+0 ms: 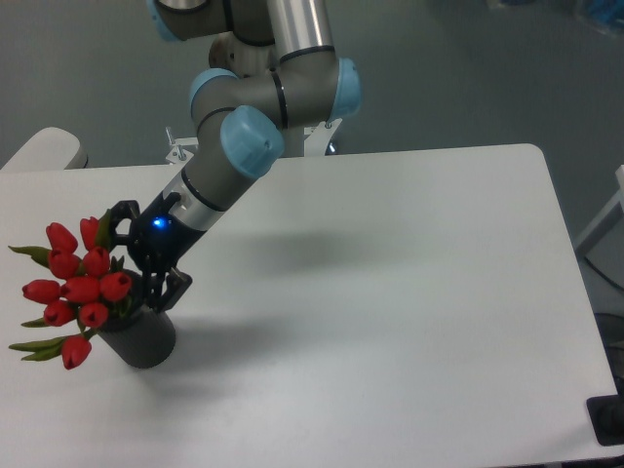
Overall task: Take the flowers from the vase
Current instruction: 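Lower the gripper around the tulip stems at the vase rim and close it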
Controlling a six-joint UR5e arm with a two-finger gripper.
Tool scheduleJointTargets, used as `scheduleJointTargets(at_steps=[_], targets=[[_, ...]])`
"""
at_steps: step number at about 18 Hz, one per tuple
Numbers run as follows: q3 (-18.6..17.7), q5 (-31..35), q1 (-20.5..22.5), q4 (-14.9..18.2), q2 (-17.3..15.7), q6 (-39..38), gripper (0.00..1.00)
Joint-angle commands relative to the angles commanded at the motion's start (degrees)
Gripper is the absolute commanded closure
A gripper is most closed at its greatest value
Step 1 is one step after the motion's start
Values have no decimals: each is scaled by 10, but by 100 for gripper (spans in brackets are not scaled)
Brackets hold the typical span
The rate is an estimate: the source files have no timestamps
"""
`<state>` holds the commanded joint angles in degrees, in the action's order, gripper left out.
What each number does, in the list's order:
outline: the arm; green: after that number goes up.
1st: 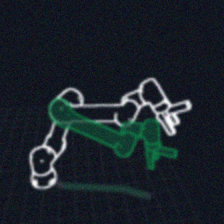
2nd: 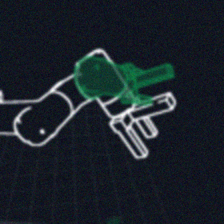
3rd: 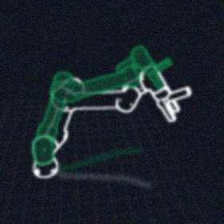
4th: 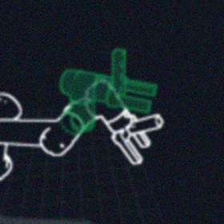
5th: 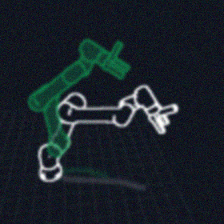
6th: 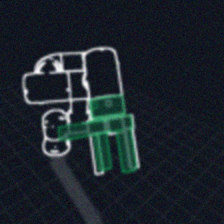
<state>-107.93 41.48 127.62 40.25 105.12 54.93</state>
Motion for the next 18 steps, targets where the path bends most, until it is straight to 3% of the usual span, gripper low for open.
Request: scheduleJointTargets(at_steps=[3, 6, 9, 13, 18], targets=[[10, 0, -1, 0, 6, -1, 0], [12, 0, -1, 0, 11, -1, 33], [18, 0, -2, 0, 11, -1, 53], [22, 0, -2, 0, 12, -1, 67], [25, 0, -2, 0, 12, -1, 71]])
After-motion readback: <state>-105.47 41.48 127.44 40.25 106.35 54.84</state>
